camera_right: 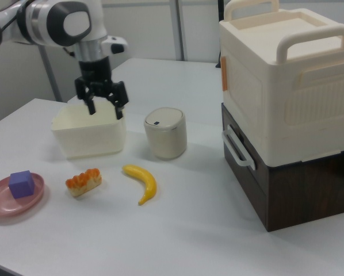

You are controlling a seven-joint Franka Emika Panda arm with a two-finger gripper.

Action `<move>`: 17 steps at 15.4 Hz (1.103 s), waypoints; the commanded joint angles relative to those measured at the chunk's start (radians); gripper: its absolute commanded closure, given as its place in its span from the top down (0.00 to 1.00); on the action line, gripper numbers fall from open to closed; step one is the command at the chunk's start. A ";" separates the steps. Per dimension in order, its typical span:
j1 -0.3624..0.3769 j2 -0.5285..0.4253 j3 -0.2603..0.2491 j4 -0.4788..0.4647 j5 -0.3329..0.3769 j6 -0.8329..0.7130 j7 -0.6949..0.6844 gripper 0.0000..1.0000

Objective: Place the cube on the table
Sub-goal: 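Move the gripper over the purple cube on the pink plate, then lower the gripper and grasp the purple cube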

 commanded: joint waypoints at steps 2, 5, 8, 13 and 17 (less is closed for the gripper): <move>0.151 0.039 -0.010 -0.023 0.017 -0.017 -0.018 1.00; 0.231 0.061 -0.010 -0.051 0.033 -0.019 -0.011 1.00; 0.309 0.093 -0.010 -0.066 0.047 -0.022 -0.011 1.00; 0.440 0.173 -0.010 -0.077 0.047 -0.019 -0.024 1.00; 0.539 0.242 -0.010 -0.100 0.047 -0.018 -0.078 1.00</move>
